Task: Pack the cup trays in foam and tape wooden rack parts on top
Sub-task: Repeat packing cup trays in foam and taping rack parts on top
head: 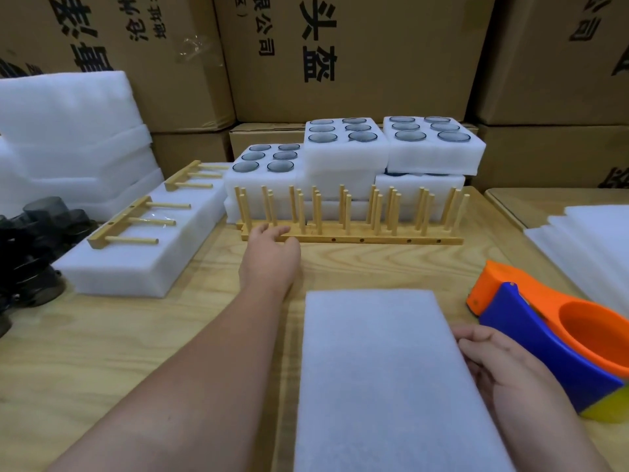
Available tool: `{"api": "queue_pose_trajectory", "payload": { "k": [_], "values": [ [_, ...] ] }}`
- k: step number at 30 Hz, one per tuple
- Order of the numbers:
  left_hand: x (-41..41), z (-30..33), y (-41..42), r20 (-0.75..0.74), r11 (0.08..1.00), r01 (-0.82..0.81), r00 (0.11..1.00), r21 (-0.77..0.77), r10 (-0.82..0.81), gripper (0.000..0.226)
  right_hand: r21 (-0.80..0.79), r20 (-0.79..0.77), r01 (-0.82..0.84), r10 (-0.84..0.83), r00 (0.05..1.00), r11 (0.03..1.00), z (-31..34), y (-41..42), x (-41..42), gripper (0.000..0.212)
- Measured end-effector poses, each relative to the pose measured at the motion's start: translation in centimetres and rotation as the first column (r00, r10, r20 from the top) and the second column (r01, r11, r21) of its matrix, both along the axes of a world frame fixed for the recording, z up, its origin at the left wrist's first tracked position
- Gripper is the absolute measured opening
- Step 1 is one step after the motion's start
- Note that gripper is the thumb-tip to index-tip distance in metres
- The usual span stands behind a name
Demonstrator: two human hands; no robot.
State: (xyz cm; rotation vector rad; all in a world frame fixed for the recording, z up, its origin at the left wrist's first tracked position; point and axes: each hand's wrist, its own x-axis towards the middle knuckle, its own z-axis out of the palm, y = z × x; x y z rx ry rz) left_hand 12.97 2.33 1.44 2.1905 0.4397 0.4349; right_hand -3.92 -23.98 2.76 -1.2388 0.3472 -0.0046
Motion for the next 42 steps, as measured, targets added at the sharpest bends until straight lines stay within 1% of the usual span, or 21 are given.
{"api": "queue_pose_trajectory", "payload": {
  "k": [4, 7, 9, 14, 17, 19, 22, 24, 25, 27, 30, 33, 35, 37, 39, 42],
  "values": [
    [1.5, 0.0, 0.2, -0.038, 0.996, 0.035, 0.999, 0.088, -0.032, 0.051, -0.007, 0.000, 0.010, -0.010, 1.000, 1.000, -0.1, 0.0, 0.1, 0.026],
    [1.8, -0.1, 0.4, -0.060, 0.996, 0.034, 0.998, 0.087, -0.029, 0.059, -0.018, -0.001, 0.024, -0.024, 1.000, 1.000, -0.2, 0.0, 0.0, 0.024],
    [1.6, -0.3, 0.6, -0.035, 0.999, 0.028, 0.999, 0.046, -0.026, 0.061, -0.009, 0.001, 0.028, -0.028, 1.000, 1.000, -0.1, 0.1, -0.1, 0.022],
    [0.0, -0.2, 0.6, 0.085, 0.995, 0.042, 0.996, -0.088, -0.034, 0.054, 0.037, 0.007, 0.030, -0.030, 1.000, 0.999, 0.1, 0.3, -0.4, 0.020],
    [-1.0, 0.1, 0.9, 0.143, 0.975, -0.048, 0.986, -0.218, 0.080, 0.049, 0.048, 0.023, 0.031, -0.032, 0.999, 0.998, 0.1, 0.3, -0.4, 0.022],
    [-1.8, 0.1, 1.3, 0.170, 0.927, -0.106, 0.969, -0.361, 0.177, 0.045, 0.031, 0.040, 0.024, -0.025, 0.999, 0.999, -0.1, 0.2, -0.4, 0.020],
    [-3.6, 0.2, 2.2, 0.219, 0.773, -0.076, 0.938, -0.629, 0.270, 0.049, 0.039, 0.052, 0.002, -0.004, 0.999, 0.999, -0.6, -0.1, -0.3, 0.020],
    [-5.2, 0.1, 2.5, 0.228, 0.679, -0.042, 0.925, -0.733, 0.304, 0.057, 0.059, 0.064, -0.008, 0.004, 0.998, 0.998, -0.8, -0.2, -0.3, 0.020],
    [-6.1, 0.0, 2.7, 0.227, 0.653, -0.032, 0.924, -0.756, 0.308, 0.061, 0.075, 0.073, -0.012, 0.006, 0.997, 0.997, -0.8, -0.1, -0.3, 0.021],
    [-7.9, -0.1, 2.8, 0.229, 0.662, -0.039, 0.922, -0.749, 0.313, 0.064, 0.113, 0.085, -0.012, 0.003, 0.996, 0.994, -0.7, -0.1, -0.5, 0.021],
    [-10.2, -0.5, 2.8, 0.276, 0.726, -0.060, 0.901, -0.686, 0.335, 0.061, 0.164, 0.097, -0.004, -0.013, 0.995, 0.986, -0.5, -0.1, -0.7, 0.021],
    [-12.0, -0.9, 2.8, 0.312, 0.778, -0.090, 0.882, -0.622, 0.352, 0.064, 0.193, 0.119, -0.001, -0.022, 0.993, 0.981, -0.4, -0.1, -1.0, 0.023],
    [-13.0, -0.9, 2.7, 0.306, 0.805, -0.131, 0.880, -0.578, 0.363, 0.054, 0.203, 0.126, -0.005, -0.021, 0.992, 0.979, -0.4, -0.1, -1.2, 0.022],
    [-13.6, -0.8, 2.6, 0.328, 0.815, -0.137, 0.868, -0.563, 0.372, 0.033, 0.202, 0.131, -0.006, -0.021, 0.991, 0.979, -0.5, -0.2, -1.3, 0.022],
    [-14.4, -0.6, 2.5, 0.349, 0.827, -0.126, 0.864, -0.547, 0.362, 0.025, 0.198, 0.136, -0.006, -0.021, 0.991, 0.980, -0.4, -0.3, -1.4, 0.022],
    [-15.6, -0.4, 2.5, 0.344, 0.848, -0.024, 0.907, -0.530, 0.241, 0.016, 0.206, 0.140, -0.006, -0.024, 0.990, 0.979, -0.4, -0.2, -1.6, 0.022]
  ]
}}
